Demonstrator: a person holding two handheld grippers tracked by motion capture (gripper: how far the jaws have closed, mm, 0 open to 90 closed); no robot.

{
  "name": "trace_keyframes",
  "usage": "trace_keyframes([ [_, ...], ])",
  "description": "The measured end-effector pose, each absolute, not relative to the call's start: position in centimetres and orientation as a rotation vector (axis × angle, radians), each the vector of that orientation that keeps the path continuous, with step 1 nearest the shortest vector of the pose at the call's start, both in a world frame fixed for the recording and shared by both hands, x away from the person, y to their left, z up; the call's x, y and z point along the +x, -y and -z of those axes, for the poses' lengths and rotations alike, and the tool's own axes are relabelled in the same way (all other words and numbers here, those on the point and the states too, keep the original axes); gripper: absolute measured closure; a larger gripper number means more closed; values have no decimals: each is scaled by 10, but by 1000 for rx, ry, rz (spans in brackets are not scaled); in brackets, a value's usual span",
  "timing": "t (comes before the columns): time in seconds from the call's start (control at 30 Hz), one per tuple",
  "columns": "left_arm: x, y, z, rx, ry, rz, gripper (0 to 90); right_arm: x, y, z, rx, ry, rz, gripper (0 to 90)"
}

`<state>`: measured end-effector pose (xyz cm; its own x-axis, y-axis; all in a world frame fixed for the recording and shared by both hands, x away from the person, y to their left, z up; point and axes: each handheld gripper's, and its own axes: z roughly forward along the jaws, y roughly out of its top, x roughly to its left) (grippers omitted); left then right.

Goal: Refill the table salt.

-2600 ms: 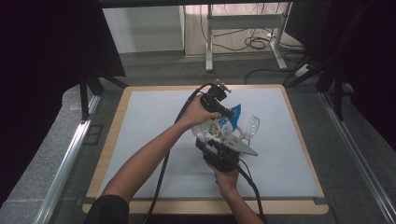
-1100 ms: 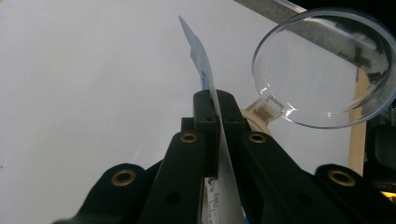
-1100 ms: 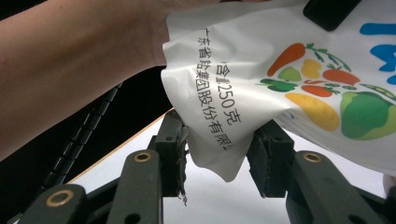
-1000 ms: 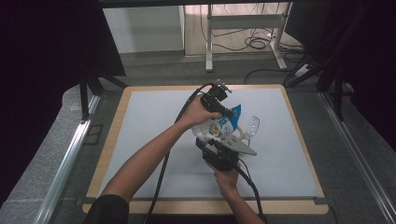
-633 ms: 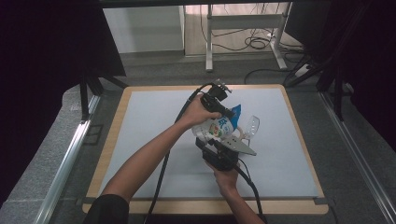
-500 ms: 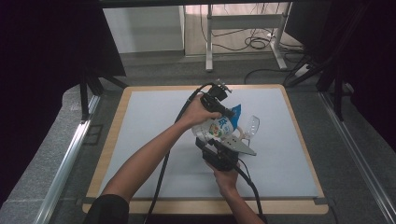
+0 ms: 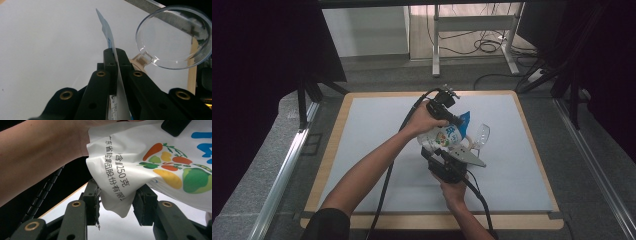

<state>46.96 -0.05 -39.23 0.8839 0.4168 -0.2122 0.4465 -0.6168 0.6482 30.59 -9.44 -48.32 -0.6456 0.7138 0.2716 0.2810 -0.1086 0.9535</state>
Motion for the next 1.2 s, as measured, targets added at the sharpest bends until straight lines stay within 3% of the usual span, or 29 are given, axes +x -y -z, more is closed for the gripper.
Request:
trace_keyframes([
  [1.2, 459, -15, 397, 2214, -633, 17, 896, 306, 98, 506, 1074, -1885, -1796, 577],
])
